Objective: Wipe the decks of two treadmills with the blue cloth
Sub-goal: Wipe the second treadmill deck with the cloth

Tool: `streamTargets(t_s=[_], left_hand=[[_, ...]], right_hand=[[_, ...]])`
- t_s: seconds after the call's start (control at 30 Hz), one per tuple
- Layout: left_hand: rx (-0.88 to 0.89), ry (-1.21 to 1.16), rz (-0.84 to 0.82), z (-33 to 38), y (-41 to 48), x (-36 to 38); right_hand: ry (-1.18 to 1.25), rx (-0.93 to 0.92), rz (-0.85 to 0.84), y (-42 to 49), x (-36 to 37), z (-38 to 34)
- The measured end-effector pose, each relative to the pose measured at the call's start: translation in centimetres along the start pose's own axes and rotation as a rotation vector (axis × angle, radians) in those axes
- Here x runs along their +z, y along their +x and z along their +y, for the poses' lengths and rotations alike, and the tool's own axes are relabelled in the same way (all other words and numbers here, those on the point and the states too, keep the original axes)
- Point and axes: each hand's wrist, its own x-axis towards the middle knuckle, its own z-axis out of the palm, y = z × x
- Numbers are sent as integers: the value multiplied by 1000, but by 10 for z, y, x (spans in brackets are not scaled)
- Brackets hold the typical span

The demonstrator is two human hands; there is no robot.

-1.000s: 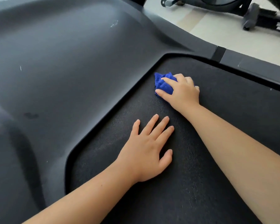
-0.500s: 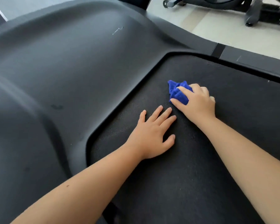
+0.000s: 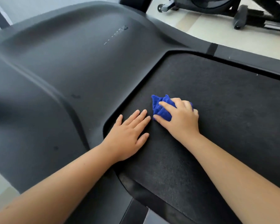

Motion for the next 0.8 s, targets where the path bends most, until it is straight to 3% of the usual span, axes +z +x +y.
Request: streamTargets(t_s=[0.4,0.57,0.73,0.8], left_hand=[[72,47,271,2,6,19],[74,58,282,4,7,19],[51,30,249,5,7,17],[52,67,283,6,5,19]], right_hand=[[-33,162,-84,150,24,6],[1,54,-22,110,20,-4],[4,-162,195,43,22,-14],[-28,-171,137,54,18,-9]])
